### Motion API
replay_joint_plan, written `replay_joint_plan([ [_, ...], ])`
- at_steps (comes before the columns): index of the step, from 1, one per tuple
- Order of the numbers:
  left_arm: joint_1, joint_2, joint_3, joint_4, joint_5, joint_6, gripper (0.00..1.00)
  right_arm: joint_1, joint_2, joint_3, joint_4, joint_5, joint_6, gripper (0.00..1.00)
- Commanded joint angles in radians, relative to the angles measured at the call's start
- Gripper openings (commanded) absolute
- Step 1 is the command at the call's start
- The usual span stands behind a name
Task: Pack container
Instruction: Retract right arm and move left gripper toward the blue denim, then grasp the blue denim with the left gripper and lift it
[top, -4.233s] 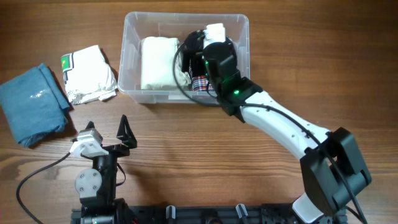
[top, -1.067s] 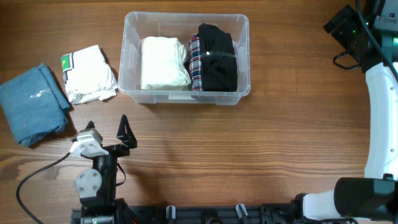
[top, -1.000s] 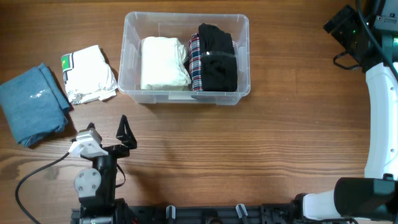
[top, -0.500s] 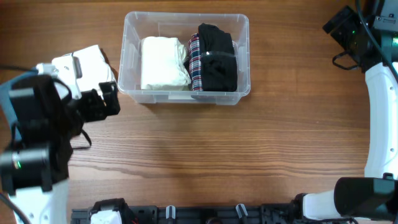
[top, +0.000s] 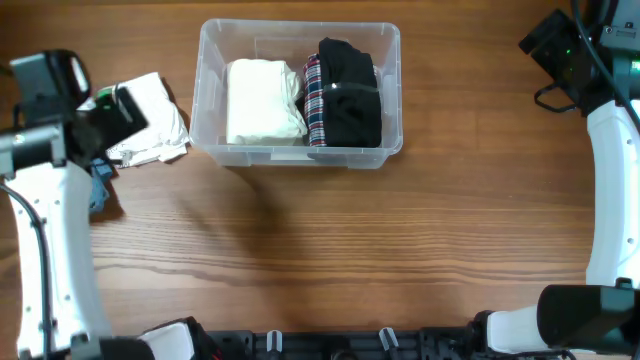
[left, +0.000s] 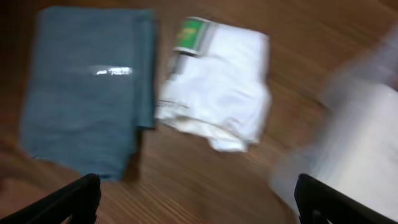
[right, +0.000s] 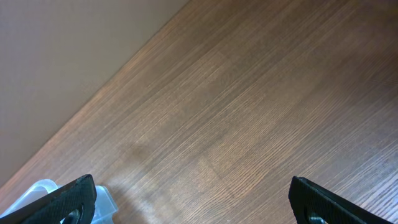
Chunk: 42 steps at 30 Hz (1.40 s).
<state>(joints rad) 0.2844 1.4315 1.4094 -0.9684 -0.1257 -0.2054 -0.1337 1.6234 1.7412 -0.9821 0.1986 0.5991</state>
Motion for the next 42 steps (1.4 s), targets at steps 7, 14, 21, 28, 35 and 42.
replay_joint_plan([
  [7, 0.219, 0.246, 0.014, 0.183, -0.201, -0.087, 1.0, 0.002, 0.011, -0.001, 0.002, -0.009, 0.01, 1.0],
  [14, 0.217, 0.436, 0.014, 0.393, -0.188, -0.003, 1.0, 0.002, 0.011, -0.001, 0.002, -0.009, 0.01, 1.0],
  [21, 0.212, 0.568, 0.014, 0.499, -0.119, 0.076, 1.0, 0.002, 0.011, -0.001, 0.002, -0.009, 0.01, 1.0],
  [28, 0.209, 0.662, 0.014, 0.529, -0.061, 0.128, 1.0, 0.002, 0.011, -0.001, 0.002, -0.009, 0.01, 1.0],
  [35, 0.209, 0.693, 0.014, 0.445, -0.134, 0.131, 0.98, 0.002, 0.011, -0.001, 0.002, -0.009, 0.01, 1.0],
  [42, 0.209, 0.693, 0.014, 0.277, -0.31, 0.131, 0.8, 0.002, 0.011, -0.001, 0.002, -0.009, 0.01, 1.0],
])
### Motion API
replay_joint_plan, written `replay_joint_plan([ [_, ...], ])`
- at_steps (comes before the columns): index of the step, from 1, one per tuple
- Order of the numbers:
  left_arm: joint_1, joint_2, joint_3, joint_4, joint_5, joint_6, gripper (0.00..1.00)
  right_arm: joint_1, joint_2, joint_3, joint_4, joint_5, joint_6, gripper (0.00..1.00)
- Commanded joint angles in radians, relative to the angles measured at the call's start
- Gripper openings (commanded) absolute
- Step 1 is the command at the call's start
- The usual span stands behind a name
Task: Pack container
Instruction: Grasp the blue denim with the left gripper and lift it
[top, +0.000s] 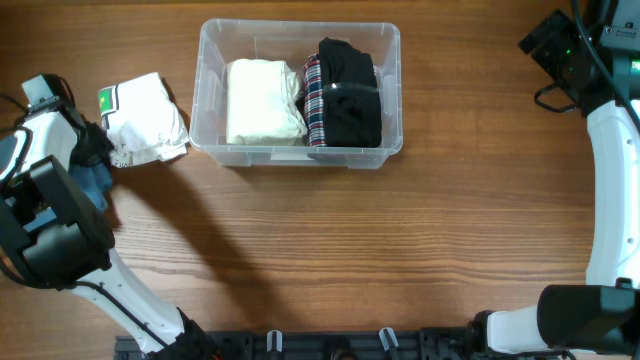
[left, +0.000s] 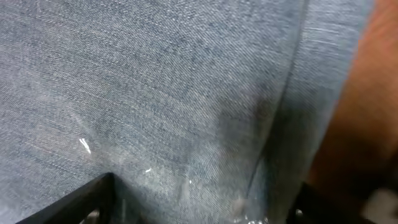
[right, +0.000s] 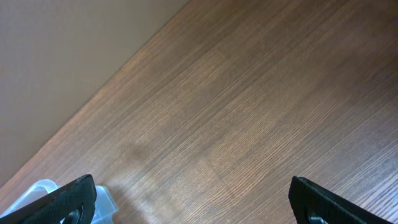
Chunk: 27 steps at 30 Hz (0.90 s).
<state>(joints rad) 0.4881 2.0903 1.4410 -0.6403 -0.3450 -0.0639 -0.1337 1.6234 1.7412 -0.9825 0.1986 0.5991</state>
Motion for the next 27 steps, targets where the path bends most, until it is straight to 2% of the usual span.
replay_joint_plan([
  [1, 0.006, 0.034, -0.018, -0.068, -0.104, -0.011, 0.77, 0.002, 0.011, -0.001, 0.002, -0.009, 0.01, 1.0],
  [2, 0.006, 0.034, -0.018, -0.078, -0.114, -0.011, 0.73, 0.002, 0.011, -0.001, 0.002, -0.009, 0.01, 1.0],
  [4, 0.006, 0.034, -0.017, -0.095, -0.113, -0.015, 0.52, 0.002, 0.011, -0.001, 0.002, -0.009, 0.01, 1.0],
  [5, 0.003, 0.034, -0.018, -0.106, -0.113, -0.023, 0.25, 0.002, 0.011, -0.001, 0.002, -0.009, 0.01, 1.0],
  [7, 0.0, 0.034, -0.017, -0.113, -0.11, -0.022, 0.06, 0.002, 0.011, -0.001, 0.002, -0.009, 0.01, 1.0],
  [17, -0.148, -0.029, 0.036, -0.232, -0.07, -0.023, 0.04, 0.002, 0.011, -0.001, 0.002, -0.009, 0.01, 1.0],
  [21, -0.201, -0.132, 0.198, -0.431, 0.163, -0.023, 0.04, 0.002, 0.011, -0.001, 0.002, -0.009, 0.01, 1.0],
  [27, -0.203, -0.36, 0.242, -0.481, 0.357, -0.018, 0.04, 0.002, 0.011, -0.001, 0.002, -0.009, 0.01, 1.0],
])
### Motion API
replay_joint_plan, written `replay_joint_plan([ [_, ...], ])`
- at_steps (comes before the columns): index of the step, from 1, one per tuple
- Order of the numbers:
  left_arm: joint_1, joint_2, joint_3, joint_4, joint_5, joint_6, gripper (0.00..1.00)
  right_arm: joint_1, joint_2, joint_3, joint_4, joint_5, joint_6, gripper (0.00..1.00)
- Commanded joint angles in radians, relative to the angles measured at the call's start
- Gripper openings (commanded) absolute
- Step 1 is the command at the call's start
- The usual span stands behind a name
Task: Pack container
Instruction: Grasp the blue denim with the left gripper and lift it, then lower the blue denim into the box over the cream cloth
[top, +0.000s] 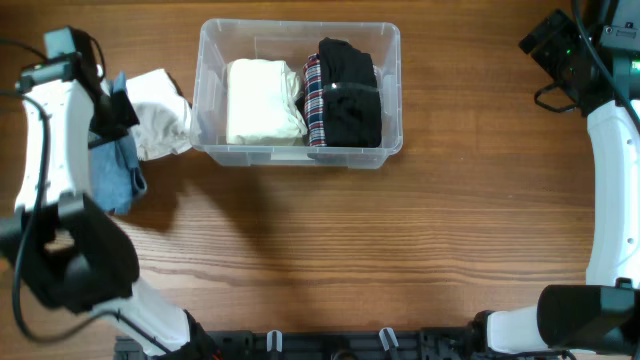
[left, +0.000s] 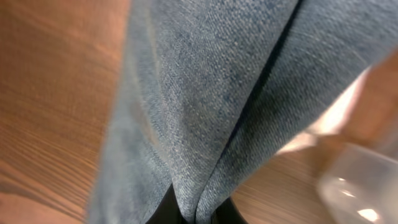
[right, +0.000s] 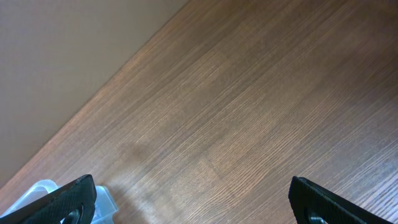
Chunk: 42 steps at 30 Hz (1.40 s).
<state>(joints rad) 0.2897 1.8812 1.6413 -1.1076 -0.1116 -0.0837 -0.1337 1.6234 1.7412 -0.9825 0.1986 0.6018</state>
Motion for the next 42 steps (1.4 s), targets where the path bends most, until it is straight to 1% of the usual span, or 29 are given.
replay_joint_plan([
  [1, -0.005, -0.204, 0.042, -0.028, 0.134, 0.003, 0.04, 0.002, 0.011, -0.001, 0.002, -0.009, 0.007, 1.0],
  [2, -0.005, -0.315, 0.042, -0.049, 0.15, 0.003, 0.04, 0.002, 0.011, -0.001, 0.002, -0.009, 0.007, 1.0],
  [6, -0.005, -0.472, 0.042, -0.015, 0.229, 0.002, 0.04, 0.002, 0.011, -0.001, 0.002, -0.009, 0.007, 1.0],
  [8, -0.005, -0.541, 0.042, 0.042, 0.328, 0.002, 0.04, 0.002, 0.011, -0.001, 0.002, -0.009, 0.007, 1.0],
  [9, -0.005, -0.569, 0.042, 0.082, 0.415, 0.001, 0.04, 0.002, 0.011, -0.001, 0.002, -0.009, 0.007, 1.0],
  [12, -0.021, -0.591, 0.042, 0.177, 0.608, -0.02, 0.04, 0.002, 0.011, -0.001, 0.002, -0.009, 0.007, 1.0],
  [13, -0.045, -0.585, 0.042, 0.207, 0.613, -0.049, 0.04, 0.002, 0.011, -0.001, 0.002, -0.009, 0.007, 1.0],
  [17, -0.159, -0.533, 0.042, 0.282, 0.599, -0.06, 0.04, 0.002, 0.011, -0.001, 0.002, -0.009, 0.007, 1.0],
  [19, -0.227, -0.483, 0.042, 0.312, 0.52, -0.094, 0.04, 0.002, 0.011, -0.001, 0.002, -0.009, 0.007, 1.0],
  [22, -0.333, -0.379, 0.042, 0.334, 0.409, -0.093, 0.04, 0.002, 0.011, -0.001, 0.002, -0.009, 0.007, 1.0],
  [24, -0.374, -0.317, 0.042, 0.334, 0.36, -0.093, 0.04, 0.002, 0.011, -0.001, 0.002, -0.009, 0.007, 1.0],
  [31, -0.384, -0.181, 0.042, 0.325, 0.323, -0.097, 0.04, 0.002, 0.011, -0.001, 0.002, -0.009, 0.007, 1.0],
  [35, -0.384, -0.14, 0.042, 0.307, 0.312, -0.142, 0.04, 0.002, 0.011, -0.001, 0.002, -0.009, 0.007, 1.0],
  [40, -0.384, -0.139, 0.042, 0.263, 0.299, -0.204, 0.04, 0.002, 0.011, -0.001, 0.002, -0.009, 0.007, 1.0],
  [42, -0.384, -0.139, 0.042, 0.248, 0.297, -0.249, 0.04, 0.002, 0.011, -0.001, 0.002, -0.009, 0.007, 1.0],
])
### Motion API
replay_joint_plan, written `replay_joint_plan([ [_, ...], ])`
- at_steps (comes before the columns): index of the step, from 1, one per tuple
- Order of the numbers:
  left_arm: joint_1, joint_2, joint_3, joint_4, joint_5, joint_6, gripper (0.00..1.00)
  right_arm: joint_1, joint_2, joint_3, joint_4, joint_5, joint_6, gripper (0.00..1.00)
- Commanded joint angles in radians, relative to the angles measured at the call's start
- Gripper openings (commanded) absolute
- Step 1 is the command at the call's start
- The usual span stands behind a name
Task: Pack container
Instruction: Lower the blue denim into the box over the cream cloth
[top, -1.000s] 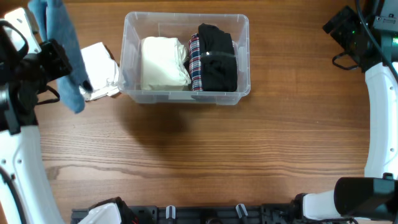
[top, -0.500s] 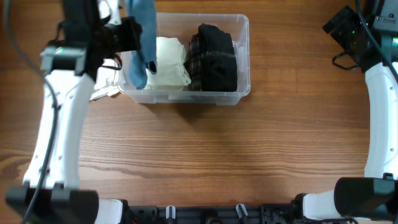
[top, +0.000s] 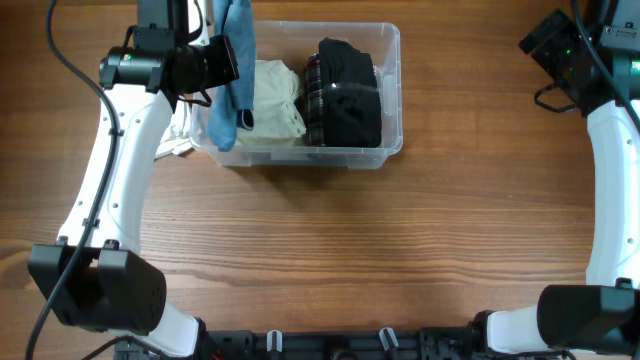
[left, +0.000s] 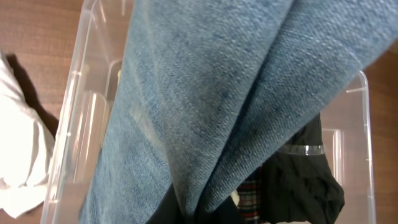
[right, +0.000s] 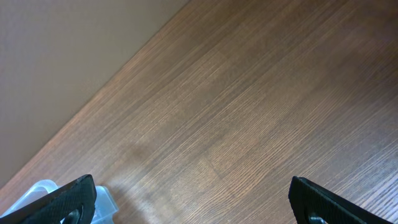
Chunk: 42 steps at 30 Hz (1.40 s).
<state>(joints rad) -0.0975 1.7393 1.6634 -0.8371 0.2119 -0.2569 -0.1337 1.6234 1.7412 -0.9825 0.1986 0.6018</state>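
A clear plastic container (top: 392, 90) stands at the back middle of the table. Inside lie a cream folded cloth (top: 272, 100), a plaid garment (top: 312, 95) and a black garment (top: 350, 90). My left gripper (top: 222, 58) is shut on folded blue jeans (top: 230, 80), which hang over the container's left part. In the left wrist view the jeans (left: 199, 93) fill most of the frame, with the container wall (left: 74, 118) below them. A white cloth (top: 180, 125) lies left of the container, partly under my arm. My right gripper (right: 196, 208) is open above bare wood.
The right arm (top: 610, 180) runs along the table's right edge. The left arm (top: 110, 190) reaches across the left side. A corner of the container (right: 37, 196) shows at the lower left of the right wrist view.
My left gripper has moved right with the jeans, from left of the white cloth to over the container's left part. The right arm has not moved.
My left gripper was open above the jeans and the white cloth left of the container. Then it was down at the jeans. Then it held the jeans lifted beside the white cloth, and now holds them over the container.
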Motion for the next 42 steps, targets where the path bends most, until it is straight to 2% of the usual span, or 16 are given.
replay_joint_plan([
  [1, 0.003, 0.002, 0.021, -0.031, -0.027, -0.108, 0.04, 0.002, 0.011, -0.001, 0.002, -0.009, 0.007, 1.0],
  [3, 0.003, 0.002, 0.041, -0.056, -0.027, -0.141, 0.04, 0.002, 0.011, -0.001, 0.002, -0.009, 0.007, 1.0],
  [9, 0.003, 0.002, 0.156, -0.064, -0.027, -0.144, 0.04, 0.002, 0.011, -0.001, 0.002, -0.009, 0.007, 1.0],
  [17, 0.014, 0.002, 0.291, -0.198, -0.01, -0.171, 0.04, 0.002, 0.011, -0.001, 0.002, -0.009, 0.007, 1.0],
  [19, 0.022, 0.003, 0.293, -0.243, 0.031, -0.171, 0.04, 0.002, 0.011, -0.001, 0.002, -0.009, 0.007, 1.0],
  [25, 0.051, 0.011, 0.293, -0.357, 0.031, -0.167, 0.04, 0.002, 0.011, -0.001, 0.002, -0.009, 0.007, 1.0],
  [40, 0.029, 0.162, 0.293, -0.367, 0.037, -0.14, 0.04, 0.002, 0.011, -0.001, 0.002, -0.009, 0.007, 1.0],
  [42, 0.029, 0.162, 0.293, -0.356, 0.037, -0.14, 0.36, 0.002, 0.011, -0.001, 0.002, -0.009, 0.007, 1.0],
])
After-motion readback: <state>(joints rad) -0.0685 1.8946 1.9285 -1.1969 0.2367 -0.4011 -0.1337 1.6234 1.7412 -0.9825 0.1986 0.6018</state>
